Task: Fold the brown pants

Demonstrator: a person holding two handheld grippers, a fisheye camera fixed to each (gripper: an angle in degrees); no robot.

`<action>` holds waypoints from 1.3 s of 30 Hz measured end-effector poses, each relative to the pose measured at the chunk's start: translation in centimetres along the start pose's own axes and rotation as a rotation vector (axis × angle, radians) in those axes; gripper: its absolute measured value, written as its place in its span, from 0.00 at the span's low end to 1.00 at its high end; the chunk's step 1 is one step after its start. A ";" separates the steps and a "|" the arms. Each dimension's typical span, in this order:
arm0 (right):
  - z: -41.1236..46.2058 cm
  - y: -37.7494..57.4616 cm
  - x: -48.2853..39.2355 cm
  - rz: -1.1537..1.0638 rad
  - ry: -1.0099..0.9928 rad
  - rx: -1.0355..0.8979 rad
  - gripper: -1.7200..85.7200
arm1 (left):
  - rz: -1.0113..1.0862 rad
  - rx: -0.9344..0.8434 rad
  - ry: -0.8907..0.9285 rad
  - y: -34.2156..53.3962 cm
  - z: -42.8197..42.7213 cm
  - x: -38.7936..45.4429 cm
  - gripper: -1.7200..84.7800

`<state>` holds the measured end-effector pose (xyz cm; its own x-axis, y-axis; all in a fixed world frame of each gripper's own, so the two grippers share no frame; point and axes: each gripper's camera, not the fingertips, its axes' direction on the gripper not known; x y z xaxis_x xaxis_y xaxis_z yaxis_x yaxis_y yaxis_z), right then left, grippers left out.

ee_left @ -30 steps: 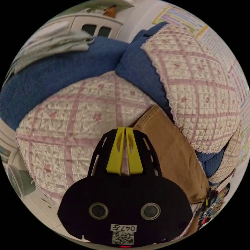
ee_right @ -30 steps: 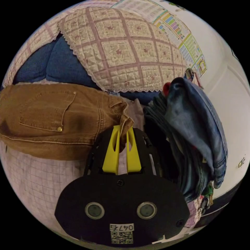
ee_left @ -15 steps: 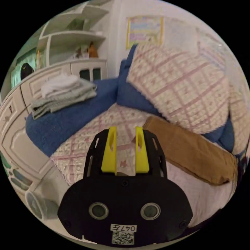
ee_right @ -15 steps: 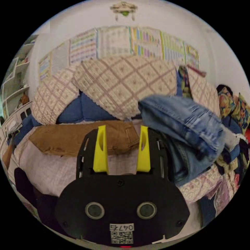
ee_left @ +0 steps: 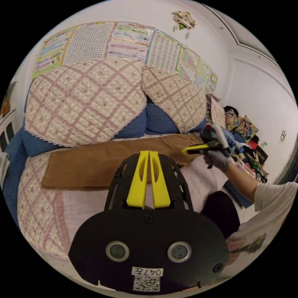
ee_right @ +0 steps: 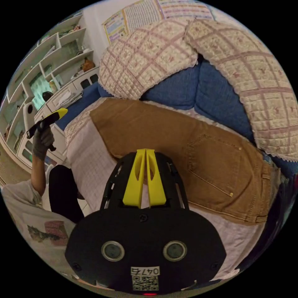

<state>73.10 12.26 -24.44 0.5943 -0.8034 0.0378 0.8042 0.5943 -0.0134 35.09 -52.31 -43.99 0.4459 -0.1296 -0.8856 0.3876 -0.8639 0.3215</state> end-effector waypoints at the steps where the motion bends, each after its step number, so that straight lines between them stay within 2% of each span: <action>1: 2.4 -0.3 0.0 -0.005 -0.059 -0.081 0.08 | -0.002 -0.007 0.017 -0.3 1.2 0.9 0.01; 3: 6.2 0.4 -1.1 -0.073 -0.142 -0.249 0.08 | 0.009 -0.058 0.061 -0.6 5.5 3.7 0.01; 4: 7.5 1.5 -1.9 -0.106 -0.119 -0.254 0.08 | 0.015 -0.072 0.063 -0.4 6.4 4.2 0.01; 5: 7.1 2.4 -1.9 -0.097 -0.117 -0.160 0.07 | 0.028 -0.109 0.062 -0.1 8.0 5.1 0.01; 8: 7.1 2.3 -0.9 -0.045 -0.183 -0.118 0.07 | 0.055 -0.218 0.034 -0.5 10.6 7.0 0.01; 10: 6.2 1.8 -1.6 -0.103 -0.157 -0.089 0.06 | 0.090 -0.197 -0.005 -1.4 10.1 8.6 0.01; 12: 3.7 1.7 -2.7 -0.182 -0.054 0.048 0.05 | 0.126 -0.105 -0.028 -2.3 7.9 10.5 0.01; 13: 1.4 2.1 -2.9 -0.210 0.021 0.192 0.05 | 0.130 -0.077 -0.028 -2.4 7.3 10.9 0.01; 14: -0.7 2.6 -2.4 -0.193 0.091 0.330 0.04 | 0.127 -0.019 -0.028 -2.6 5.9 11.6 0.01; 16: -2.8 2.7 -0.2 -0.133 0.145 0.423 0.04 | 0.113 0.054 -0.021 -2.6 4.4 12.2 0.01; 19: -3.3 0.9 5.9 -0.033 0.161 0.256 0.07 | 0.093 0.105 -0.063 -2.4 3.1 13.0 0.01; 22: -3.5 -1.3 11.0 0.017 0.298 0.129 0.11 | 0.139 0.145 -0.098 -2.4 1.7 14.4 0.01; 27: -2.8 -7.1 14.2 -0.125 0.357 0.010 0.13 | 0.138 0.166 -0.182 -2.3 1.7 15.4 0.01; 32: 1.5 -12.0 17.1 -0.177 0.352 -0.264 0.16 | 0.168 0.082 -0.183 -2.0 2.6 14.8 0.01; 34: 2.1 -12.5 17.4 -0.178 0.299 -0.326 0.16 | 0.175 0.053 -0.220 -1.6 2.6 14.4 0.01; 36: 1.5 -12.7 16.9 -0.178 0.304 -0.343 0.12 | 0.149 -0.034 -0.337 -1.1 3.4 13.1 0.01; 38: -1.2 -11.5 14.0 -0.258 0.376 -0.261 0.03 | 0.082 -0.122 -0.449 -0.6 4.0 11.2 0.01; 39: -1.9 -10.9 13.1 -0.276 0.402 -0.239 0.02 | 0.034 -0.161 -0.496 -0.1 3.9 9.6 0.01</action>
<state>72.12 -4.86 -25.67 0.2805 -0.9075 -0.3126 0.8834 0.3715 -0.2857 36.17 -55.40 -53.79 0.0399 -0.4050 -0.9134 0.5163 -0.7743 0.3658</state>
